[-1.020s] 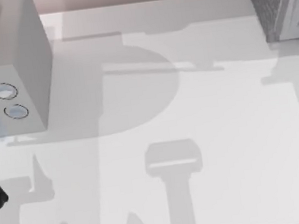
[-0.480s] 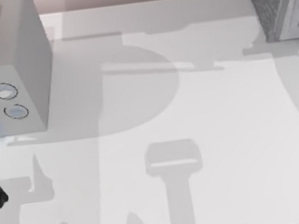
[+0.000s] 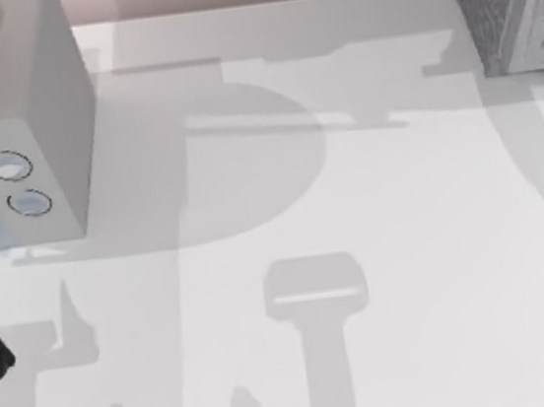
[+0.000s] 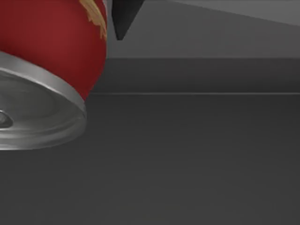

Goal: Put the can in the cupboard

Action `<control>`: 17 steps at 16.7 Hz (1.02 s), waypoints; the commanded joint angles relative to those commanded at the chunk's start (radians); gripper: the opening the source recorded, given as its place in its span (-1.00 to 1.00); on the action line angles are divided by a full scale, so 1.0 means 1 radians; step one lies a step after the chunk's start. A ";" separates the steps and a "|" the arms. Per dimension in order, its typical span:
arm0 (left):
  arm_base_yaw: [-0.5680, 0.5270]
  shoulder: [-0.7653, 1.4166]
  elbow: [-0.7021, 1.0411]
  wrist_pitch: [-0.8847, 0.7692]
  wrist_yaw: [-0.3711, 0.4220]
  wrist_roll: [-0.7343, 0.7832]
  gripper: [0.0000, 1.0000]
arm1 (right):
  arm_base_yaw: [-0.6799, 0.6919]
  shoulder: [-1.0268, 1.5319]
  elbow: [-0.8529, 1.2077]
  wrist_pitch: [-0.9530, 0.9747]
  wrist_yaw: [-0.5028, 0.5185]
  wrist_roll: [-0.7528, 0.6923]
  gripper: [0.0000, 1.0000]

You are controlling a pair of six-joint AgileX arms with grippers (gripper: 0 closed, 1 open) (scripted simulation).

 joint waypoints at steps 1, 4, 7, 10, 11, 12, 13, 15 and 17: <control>0.000 0.000 0.000 0.000 0.000 0.000 1.00 | 0.000 0.000 0.000 0.000 0.000 0.000 -1.00; 0.000 0.000 0.000 0.000 0.000 0.000 1.00 | -0.004 -0.003 -0.004 0.001 -0.001 0.002 -1.00; 0.000 0.000 0.000 0.000 0.000 0.000 1.00 | -0.007 0.020 0.023 -0.005 0.000 0.002 -1.00; 0.000 0.000 0.000 0.000 0.000 0.000 1.00 | -0.012 0.087 0.121 -0.029 -0.005 0.003 -1.00; 0.000 0.000 0.000 0.000 0.000 0.000 1.00 | -0.013 0.112 0.154 -0.037 -0.008 0.002 -1.00; 0.000 0.000 0.000 0.000 0.000 0.000 1.00 | -0.016 0.137 0.186 -0.046 -0.011 0.002 -1.00; 0.000 0.000 0.000 0.000 0.000 0.000 1.00 | -0.018 0.160 0.217 -0.054 -0.013 0.003 -1.00; 0.000 0.000 0.000 0.000 0.000 0.000 1.00 | -0.024 0.203 0.281 -0.068 -0.017 0.004 -1.00; 0.000 0.000 0.000 0.000 0.000 0.000 1.00 | -0.030 0.248 0.345 -0.082 -0.020 0.005 -1.00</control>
